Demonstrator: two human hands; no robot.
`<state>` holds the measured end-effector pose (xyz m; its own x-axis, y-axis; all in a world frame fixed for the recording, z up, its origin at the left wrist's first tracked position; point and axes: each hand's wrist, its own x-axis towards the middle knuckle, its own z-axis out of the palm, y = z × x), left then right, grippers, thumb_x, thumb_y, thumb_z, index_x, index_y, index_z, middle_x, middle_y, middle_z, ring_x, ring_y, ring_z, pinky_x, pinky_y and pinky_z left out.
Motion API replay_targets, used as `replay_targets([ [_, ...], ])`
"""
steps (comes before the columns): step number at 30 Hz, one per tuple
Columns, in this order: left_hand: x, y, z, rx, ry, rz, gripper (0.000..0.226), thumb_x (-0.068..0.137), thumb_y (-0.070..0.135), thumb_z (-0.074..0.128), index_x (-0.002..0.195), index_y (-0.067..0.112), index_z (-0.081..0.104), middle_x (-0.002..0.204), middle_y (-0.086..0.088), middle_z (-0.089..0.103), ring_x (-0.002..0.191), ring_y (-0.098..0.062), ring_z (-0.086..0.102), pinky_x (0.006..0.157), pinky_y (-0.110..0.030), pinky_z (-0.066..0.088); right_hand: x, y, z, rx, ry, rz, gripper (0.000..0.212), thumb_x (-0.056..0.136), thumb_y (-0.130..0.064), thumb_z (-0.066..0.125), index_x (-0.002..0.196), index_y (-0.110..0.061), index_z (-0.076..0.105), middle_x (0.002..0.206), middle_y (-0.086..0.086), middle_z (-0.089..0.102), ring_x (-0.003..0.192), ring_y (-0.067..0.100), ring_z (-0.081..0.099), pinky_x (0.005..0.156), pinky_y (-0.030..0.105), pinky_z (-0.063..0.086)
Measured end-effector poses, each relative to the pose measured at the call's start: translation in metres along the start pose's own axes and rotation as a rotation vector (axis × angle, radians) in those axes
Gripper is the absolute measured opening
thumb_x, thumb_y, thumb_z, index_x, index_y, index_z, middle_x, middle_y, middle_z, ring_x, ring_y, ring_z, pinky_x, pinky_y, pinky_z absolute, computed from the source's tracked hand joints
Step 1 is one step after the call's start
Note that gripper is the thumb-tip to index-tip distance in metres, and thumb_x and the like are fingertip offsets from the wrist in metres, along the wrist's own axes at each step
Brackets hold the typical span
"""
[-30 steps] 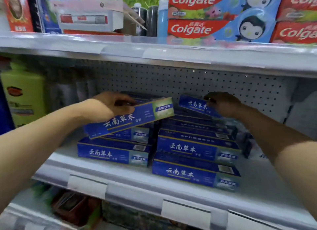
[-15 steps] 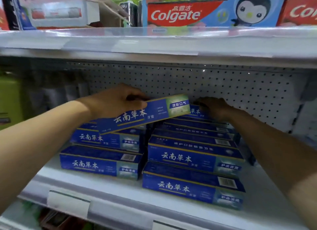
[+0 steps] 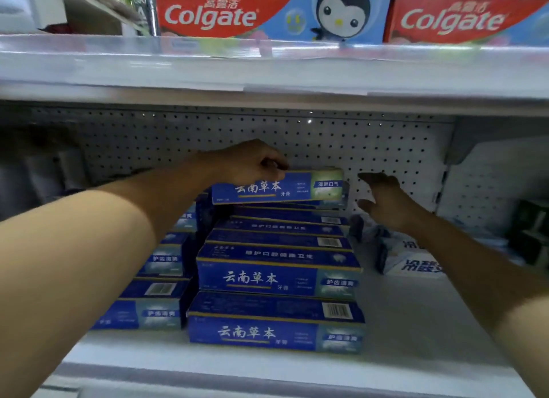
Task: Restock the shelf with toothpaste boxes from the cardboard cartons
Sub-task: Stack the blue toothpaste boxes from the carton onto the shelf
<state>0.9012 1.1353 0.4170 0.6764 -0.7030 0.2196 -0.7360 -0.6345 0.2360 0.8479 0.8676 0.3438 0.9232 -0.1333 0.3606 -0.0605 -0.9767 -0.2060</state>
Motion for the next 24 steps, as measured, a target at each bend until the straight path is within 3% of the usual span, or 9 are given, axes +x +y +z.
replay_targets([
  [3,0.021,0.006,0.010,0.004,-0.043,0.012,0.039,0.097,0.025,0.050,0.134,0.013,0.050,0.134,-0.005,0.053,0.104,-0.009,0.049,0.084,-0.017,0.032,-0.014,0.012,-0.002,0.014,-0.020,0.021,0.066,0.093,-0.024,0.055,0.148,-0.012,0.020,0.153,0.014,0.022,0.140,0.031,0.019,0.112,0.036,0.019],
  [6,0.037,0.006,0.021,-0.012,-0.060,0.004,0.040,0.098,0.024,0.049,0.136,0.011,0.047,0.137,-0.007,0.050,0.118,-0.016,0.048,0.087,-0.017,0.031,-0.027,0.017,-0.004,0.013,-0.027,0.039,0.067,0.092,-0.024,0.057,0.148,-0.012,0.021,0.152,0.013,0.024,0.139,0.030,0.018,0.110,0.035,0.023],
  [11,0.050,-0.002,0.038,-0.037,-0.102,-0.026,0.041,0.097,0.022,0.049,0.138,0.014,0.045,0.140,-0.006,0.047,0.124,-0.019,0.045,0.091,-0.018,0.030,-0.041,0.023,0.000,0.007,0.014,0.033,0.065,0.091,-0.020,0.058,0.146,-0.012,0.025,0.147,0.012,0.031,0.134,0.028,0.024,0.104,0.027,0.024],
  [16,0.052,-0.009,0.046,0.022,-0.063,-0.034,0.041,0.097,0.021,0.049,0.138,0.020,0.045,0.138,-0.012,0.042,0.124,-0.027,0.041,0.094,-0.023,0.029,-0.049,0.023,0.005,-0.006,-0.009,0.029,0.065,0.089,-0.017,0.059,0.145,-0.012,0.027,0.146,0.013,0.031,0.132,0.030,0.026,0.104,0.032,0.026],
  [20,0.052,-0.011,0.048,0.136,-0.002,-0.023,0.043,0.096,0.016,0.051,0.137,0.025,0.046,0.128,-0.012,0.040,0.121,-0.031,0.035,0.098,-0.036,0.034,-0.053,0.018,0.007,-0.019,-0.029,0.050,0.067,0.088,-0.015,0.060,0.146,-0.011,0.026,0.148,0.012,0.030,0.135,0.029,0.023,0.106,0.031,0.025],
  [24,0.043,-0.013,0.044,0.178,0.068,-0.043,0.049,0.091,0.020,0.058,0.138,0.024,0.043,0.135,-0.011,0.038,0.125,-0.031,0.034,0.100,-0.042,0.038,-0.058,0.014,0.009,-0.040,-0.061,0.062,0.069,0.086,-0.016,0.063,0.145,-0.011,0.028,0.145,0.013,0.032,0.133,0.031,0.026,0.105,0.034,0.029],
])
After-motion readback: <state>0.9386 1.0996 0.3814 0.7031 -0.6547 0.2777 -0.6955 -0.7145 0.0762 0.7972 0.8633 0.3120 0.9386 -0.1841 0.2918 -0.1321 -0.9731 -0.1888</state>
